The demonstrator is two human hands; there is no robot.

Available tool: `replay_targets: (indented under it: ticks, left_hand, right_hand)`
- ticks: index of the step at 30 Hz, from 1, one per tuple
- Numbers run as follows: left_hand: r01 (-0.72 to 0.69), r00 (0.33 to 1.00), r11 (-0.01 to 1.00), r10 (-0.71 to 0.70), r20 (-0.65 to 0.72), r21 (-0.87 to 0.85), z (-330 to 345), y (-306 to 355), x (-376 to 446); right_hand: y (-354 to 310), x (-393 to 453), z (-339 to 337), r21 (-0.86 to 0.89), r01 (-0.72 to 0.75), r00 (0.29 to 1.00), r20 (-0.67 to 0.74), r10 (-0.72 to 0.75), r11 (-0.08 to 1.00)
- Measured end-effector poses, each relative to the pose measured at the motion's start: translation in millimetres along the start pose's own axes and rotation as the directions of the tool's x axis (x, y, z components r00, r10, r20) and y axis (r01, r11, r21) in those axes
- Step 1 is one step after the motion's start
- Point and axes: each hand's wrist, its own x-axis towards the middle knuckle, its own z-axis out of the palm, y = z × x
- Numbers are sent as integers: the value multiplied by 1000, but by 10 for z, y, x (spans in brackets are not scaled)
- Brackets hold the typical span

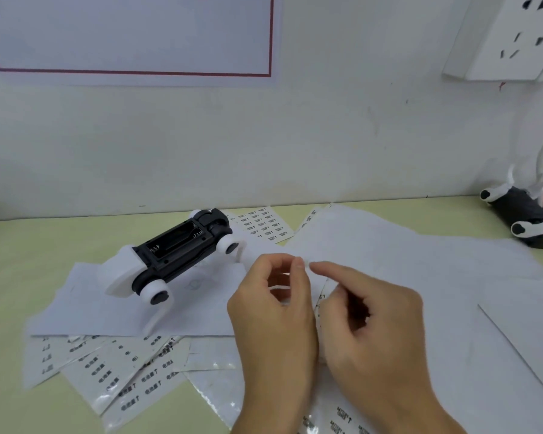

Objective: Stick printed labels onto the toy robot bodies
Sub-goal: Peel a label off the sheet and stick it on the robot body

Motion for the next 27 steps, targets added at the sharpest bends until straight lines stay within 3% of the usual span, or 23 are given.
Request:
replay_targets:
  ticks: [10, 15, 19, 27]
  left_hand:
    - [-16, 1000, 1000, 16, 5, -14, -2, -21, -21]
    - [22, 996, 997, -15, 87, -73, 2, 39, -60]
    - [-62, 996, 998, 64, 67, -32, 9, 63, -46]
    - [-49, 990, 999, 50, 132, -13, 4, 69, -32]
  right_hand:
    - [-5, -20, 4, 124, -202, 969, 168, 180, 971]
    - [12, -4, -20, 257, -300, 951, 159, 266, 919]
    - [44, 55, -67, 298, -310, 950, 70, 303, 903]
    - [53, 102, -103, 347, -360, 933, 122, 338, 866]
